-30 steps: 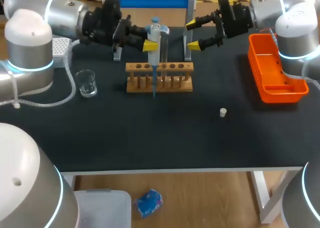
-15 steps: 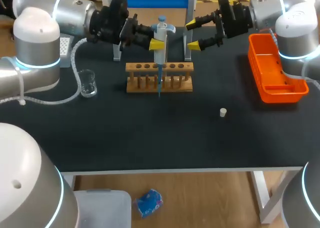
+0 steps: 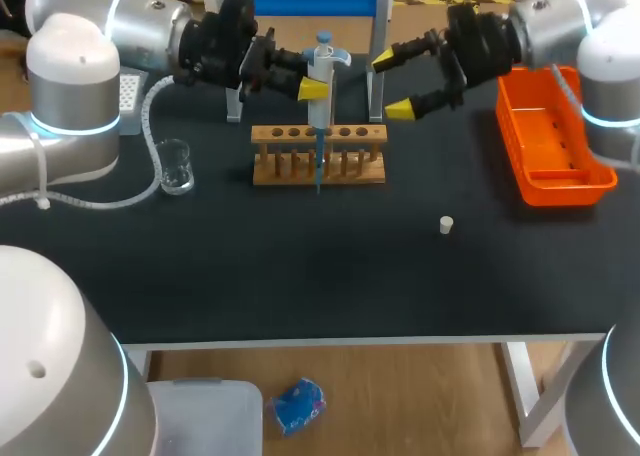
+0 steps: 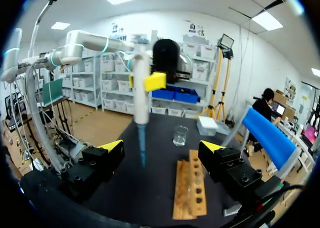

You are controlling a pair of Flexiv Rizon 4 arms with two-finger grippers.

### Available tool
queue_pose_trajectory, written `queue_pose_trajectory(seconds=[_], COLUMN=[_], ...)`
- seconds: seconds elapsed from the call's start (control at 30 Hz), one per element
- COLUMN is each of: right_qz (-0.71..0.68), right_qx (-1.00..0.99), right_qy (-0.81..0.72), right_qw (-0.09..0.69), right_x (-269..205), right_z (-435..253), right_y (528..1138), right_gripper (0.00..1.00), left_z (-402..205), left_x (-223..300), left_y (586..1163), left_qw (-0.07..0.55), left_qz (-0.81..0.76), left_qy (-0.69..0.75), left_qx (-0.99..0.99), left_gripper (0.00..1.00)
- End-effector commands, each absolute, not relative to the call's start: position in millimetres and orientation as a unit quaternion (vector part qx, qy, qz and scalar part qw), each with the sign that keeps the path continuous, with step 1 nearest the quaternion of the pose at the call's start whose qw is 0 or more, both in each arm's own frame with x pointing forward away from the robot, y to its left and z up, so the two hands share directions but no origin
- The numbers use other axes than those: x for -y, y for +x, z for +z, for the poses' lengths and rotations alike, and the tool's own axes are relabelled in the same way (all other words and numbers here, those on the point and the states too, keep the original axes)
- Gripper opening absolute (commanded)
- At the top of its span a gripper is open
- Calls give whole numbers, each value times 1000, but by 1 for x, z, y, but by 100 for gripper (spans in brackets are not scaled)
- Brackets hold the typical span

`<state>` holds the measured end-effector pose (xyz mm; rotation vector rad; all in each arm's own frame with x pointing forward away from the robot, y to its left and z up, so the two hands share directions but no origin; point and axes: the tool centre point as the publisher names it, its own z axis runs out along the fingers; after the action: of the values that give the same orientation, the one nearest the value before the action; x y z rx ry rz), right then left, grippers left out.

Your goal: Invert the test tube, pick up the pipette, mount the tip to pipette, aspirate from beaker and dispense into the tube, eject the tip, return the pipette, and cap with the stopper.

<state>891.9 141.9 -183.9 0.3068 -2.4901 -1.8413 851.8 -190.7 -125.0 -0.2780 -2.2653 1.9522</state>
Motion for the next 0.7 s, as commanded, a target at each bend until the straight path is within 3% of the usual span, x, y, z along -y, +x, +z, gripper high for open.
queue_pose_trajectory(seconds=[0.03, 0.27, 0.7], right_qz=[-636, -664, -687], right_qx=[764, 738, 723], right_qy=[111, 114, 50], right_qw=[17, 24, 58], right_x=[-164, -197, -237], right_z=[-197, -200, -195], right_y=[860, 841, 870], right_gripper=[100, 100, 100], left_z=[-125, -125, -125], left_x=[191, 191, 191], left_y=[852, 852, 852], left_qw=[68, 68, 68], left_qz=[649, 649, 649], left_qy=[-93, -93, -93], left_qx=[752, 752, 752], left_gripper=[0, 0, 0])
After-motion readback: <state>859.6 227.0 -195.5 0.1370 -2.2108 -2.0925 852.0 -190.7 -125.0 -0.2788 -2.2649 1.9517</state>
